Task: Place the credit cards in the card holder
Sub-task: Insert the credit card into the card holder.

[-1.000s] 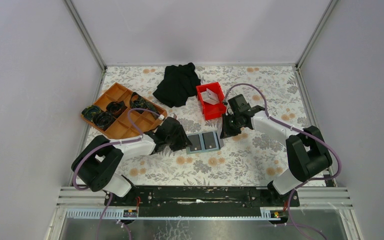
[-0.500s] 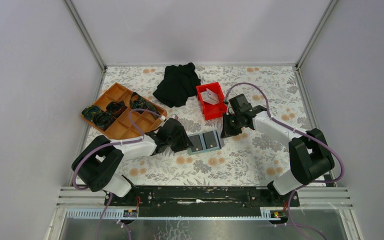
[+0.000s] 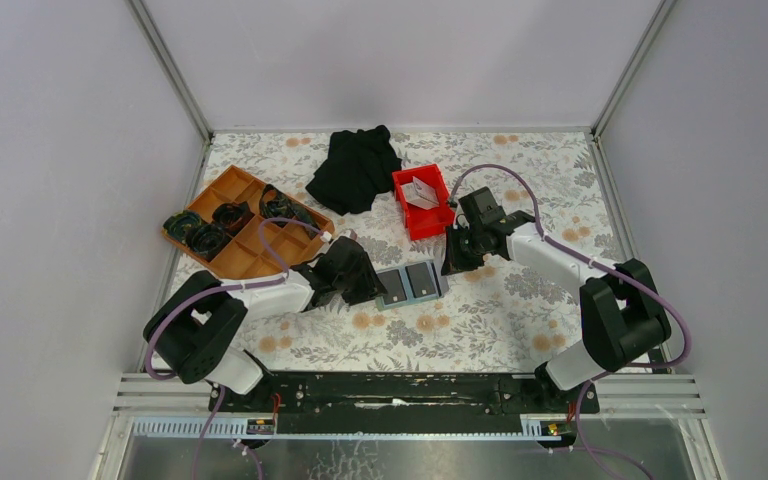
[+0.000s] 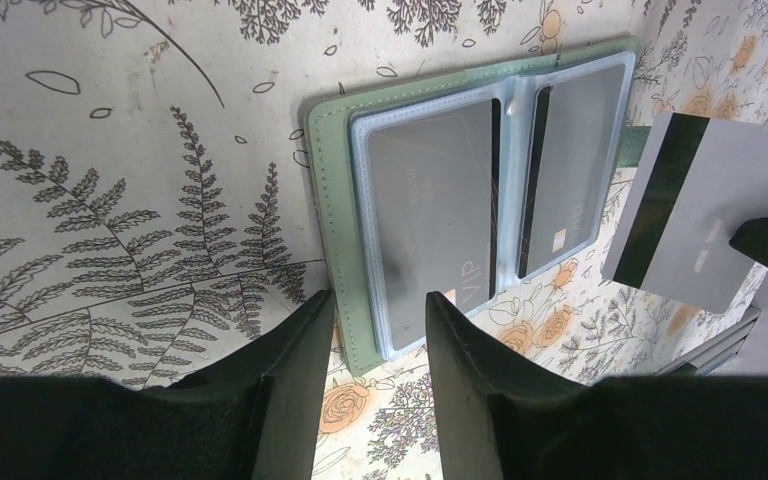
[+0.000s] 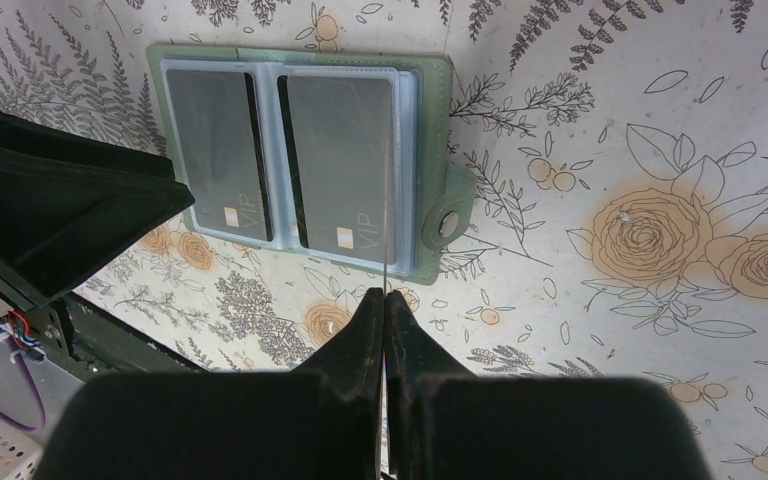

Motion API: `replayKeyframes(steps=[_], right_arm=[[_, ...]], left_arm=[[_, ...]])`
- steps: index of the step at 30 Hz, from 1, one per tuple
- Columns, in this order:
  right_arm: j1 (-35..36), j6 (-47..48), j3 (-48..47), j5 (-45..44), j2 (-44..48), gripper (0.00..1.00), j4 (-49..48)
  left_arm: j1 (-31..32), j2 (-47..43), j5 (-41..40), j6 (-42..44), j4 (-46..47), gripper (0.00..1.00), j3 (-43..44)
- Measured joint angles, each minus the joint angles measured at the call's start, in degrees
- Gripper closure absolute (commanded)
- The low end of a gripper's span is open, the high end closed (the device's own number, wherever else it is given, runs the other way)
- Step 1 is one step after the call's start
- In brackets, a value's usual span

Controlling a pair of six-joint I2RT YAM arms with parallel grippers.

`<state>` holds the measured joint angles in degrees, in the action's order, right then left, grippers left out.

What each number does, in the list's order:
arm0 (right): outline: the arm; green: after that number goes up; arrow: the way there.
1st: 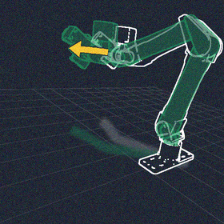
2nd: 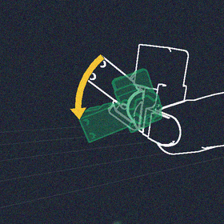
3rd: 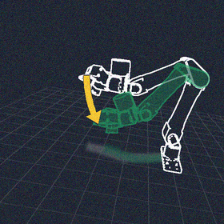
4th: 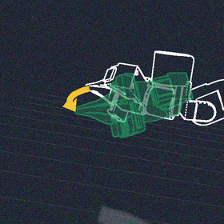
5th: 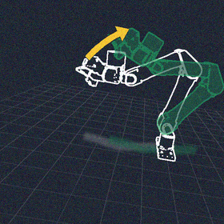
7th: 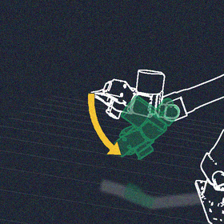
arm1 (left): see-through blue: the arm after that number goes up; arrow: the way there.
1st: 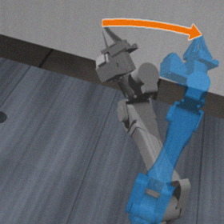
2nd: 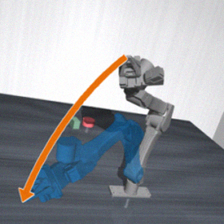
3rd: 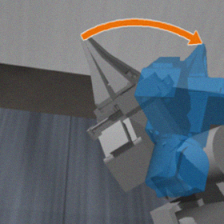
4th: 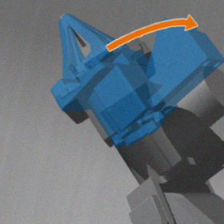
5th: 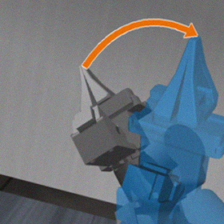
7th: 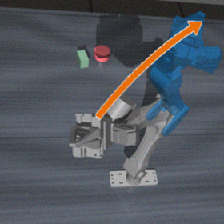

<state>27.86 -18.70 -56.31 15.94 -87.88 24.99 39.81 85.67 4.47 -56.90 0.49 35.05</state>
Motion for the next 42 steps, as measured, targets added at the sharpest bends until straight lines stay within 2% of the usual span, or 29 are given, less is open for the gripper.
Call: replayKeyframes(steps=[42], right_arm=[[0.0, 0.1, -0.7, -2.4, -2.8, 1.00, -0.2]], left_arm=[[0.0, 0.1, 0.0, 0.2, -0.1, 0.54, 0.1]])
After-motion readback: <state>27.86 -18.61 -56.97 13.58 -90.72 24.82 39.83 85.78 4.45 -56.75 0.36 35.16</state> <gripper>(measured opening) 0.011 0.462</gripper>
